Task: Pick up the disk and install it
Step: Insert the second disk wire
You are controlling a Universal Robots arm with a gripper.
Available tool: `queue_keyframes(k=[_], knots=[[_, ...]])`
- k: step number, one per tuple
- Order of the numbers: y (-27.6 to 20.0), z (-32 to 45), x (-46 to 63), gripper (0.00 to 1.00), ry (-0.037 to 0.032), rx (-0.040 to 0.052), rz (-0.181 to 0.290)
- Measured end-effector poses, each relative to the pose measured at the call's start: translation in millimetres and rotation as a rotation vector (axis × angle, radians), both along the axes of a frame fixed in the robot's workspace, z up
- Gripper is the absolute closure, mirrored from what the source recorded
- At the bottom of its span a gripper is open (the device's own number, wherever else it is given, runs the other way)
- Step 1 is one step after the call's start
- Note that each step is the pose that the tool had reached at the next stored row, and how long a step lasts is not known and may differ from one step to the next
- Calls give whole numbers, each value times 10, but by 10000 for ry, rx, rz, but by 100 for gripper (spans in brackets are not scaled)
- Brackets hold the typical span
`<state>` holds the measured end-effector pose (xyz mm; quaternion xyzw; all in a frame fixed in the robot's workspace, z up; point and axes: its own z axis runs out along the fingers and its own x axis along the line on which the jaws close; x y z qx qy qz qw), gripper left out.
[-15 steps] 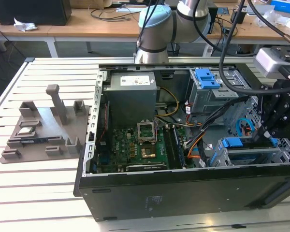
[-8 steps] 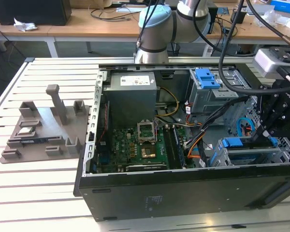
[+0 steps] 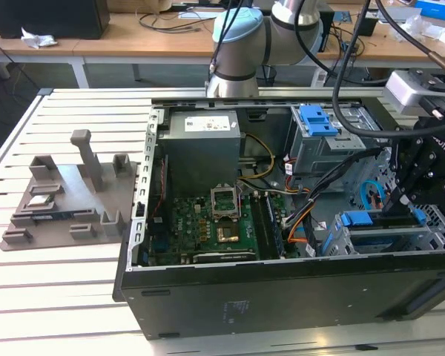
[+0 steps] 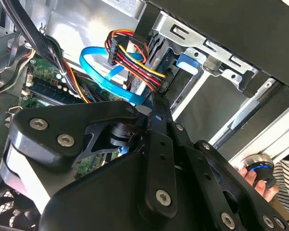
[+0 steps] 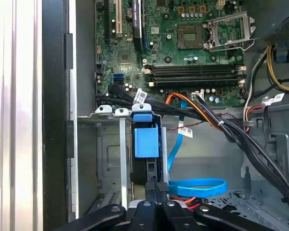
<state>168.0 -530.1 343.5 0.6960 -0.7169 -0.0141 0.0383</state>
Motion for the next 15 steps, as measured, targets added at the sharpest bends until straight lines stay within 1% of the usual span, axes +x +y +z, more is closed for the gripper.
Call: queue_keyframes(k=[11, 12, 13, 14, 15], knots=[[0, -18, -24, 89, 0, 2, 0], [0, -18, -26, 82, 0, 2, 0], [1, -14, -26, 82, 0, 2, 0], [1, 2, -26, 82, -2, 8, 0], [2, 52, -26, 82, -8, 2, -1]])
